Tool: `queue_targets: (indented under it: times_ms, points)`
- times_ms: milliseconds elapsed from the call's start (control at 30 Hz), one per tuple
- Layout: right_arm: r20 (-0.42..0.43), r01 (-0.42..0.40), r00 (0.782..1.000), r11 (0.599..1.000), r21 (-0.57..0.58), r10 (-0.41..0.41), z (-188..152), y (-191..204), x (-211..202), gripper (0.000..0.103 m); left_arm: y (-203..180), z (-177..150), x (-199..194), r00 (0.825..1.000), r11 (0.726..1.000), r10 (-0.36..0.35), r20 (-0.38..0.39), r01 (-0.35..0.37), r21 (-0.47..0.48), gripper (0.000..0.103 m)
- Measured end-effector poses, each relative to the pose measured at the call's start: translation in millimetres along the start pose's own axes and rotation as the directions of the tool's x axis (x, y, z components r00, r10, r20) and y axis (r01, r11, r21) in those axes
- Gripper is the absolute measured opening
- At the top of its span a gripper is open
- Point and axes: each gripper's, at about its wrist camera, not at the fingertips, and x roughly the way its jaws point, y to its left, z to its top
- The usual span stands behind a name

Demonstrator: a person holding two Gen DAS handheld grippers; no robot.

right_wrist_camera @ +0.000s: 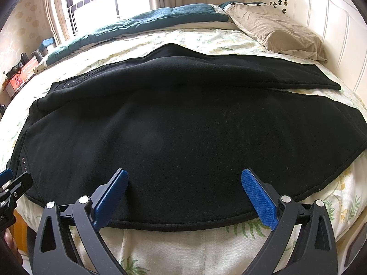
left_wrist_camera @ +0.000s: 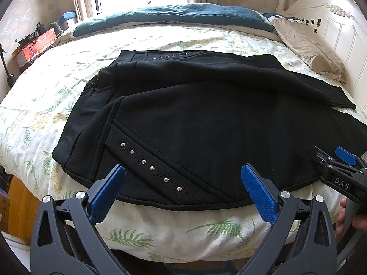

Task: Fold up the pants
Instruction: 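Grasp the pants waistband with the left gripper while the right gripper grasps the other waistband end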

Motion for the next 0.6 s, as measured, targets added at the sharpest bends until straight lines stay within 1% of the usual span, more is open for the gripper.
queue_targets:
  times_ms: [133, 167, 233, 300, 367, 433, 467, 500, 533, 567, 600]
  points:
    - [0.002, -0.014, 1.0, 1.0, -0.006, 0.014, -1, 1, -1, 0.098, -2, 1, 3, 0.999, 1.0, 0.0, -0.035, 0.001, 0.028, 0.101]
    - [0.002, -0.024, 1.0, 1.0, -0.01, 0.024, -1, 1, -1, 0.098, 0, 3, 3, 0.999, 0.999, -0.016, -0.032, 0.017, 0.032, 0.101]
    - [0.012, -0.071, 0.997, 0.997, -0.023, 0.071, 4, 0, -3, 0.098, 7, 10, 2, 0.998, 0.998, -0.049, -0.031, 0.049, 0.027, 0.101]
    - [0.038, -0.13, 0.991, 0.99, -0.046, 0.132, 13, -3, -7, 0.098, 22, 23, 2, 0.991, 0.992, -0.125, -0.035, 0.126, 0.024, 0.101]
    - [0.071, -0.186, 0.979, 0.979, -0.079, 0.192, 27, -6, -12, 0.098, 38, 39, 5, 0.983, 0.983, -0.175, -0.056, 0.177, 0.046, 0.101]
    - [0.101, -0.26, 0.957, 0.959, -0.108, 0.271, 52, -15, -13, 0.098, 60, 62, 9, 0.985, 0.983, -0.164, -0.059, 0.168, 0.067, 0.101]
    - [0.11, -0.284, 0.949, 0.952, -0.117, 0.297, 61, -17, -12, 0.098, 74, 77, 12, 0.984, 0.981, -0.173, -0.042, 0.176, 0.084, 0.101]
    - [0.129, -0.325, 0.931, 0.936, -0.135, 0.342, 78, -22, -11, 0.099, 86, 91, 18, 0.985, 0.98, -0.172, -0.03, 0.174, 0.095, 0.101]
    - [0.14, -0.353, 0.917, 0.922, -0.156, 0.375, 91, -25, -8, 0.098, 99, 103, 22, 0.983, 0.98, -0.183, -0.006, 0.183, 0.084, 0.101]
    - [0.136, -0.382, 0.902, 0.904, -0.191, 0.41, 110, -28, 0, 0.099, 116, 121, 36, 0.978, 0.976, -0.207, -0.01, 0.207, 0.07, 0.101]
    - [0.129, -0.39, 0.897, 0.896, -0.214, 0.422, 121, -30, 5, 0.099, 130, 137, 51, 0.969, 0.968, -0.244, -0.034, 0.245, 0.053, 0.101]
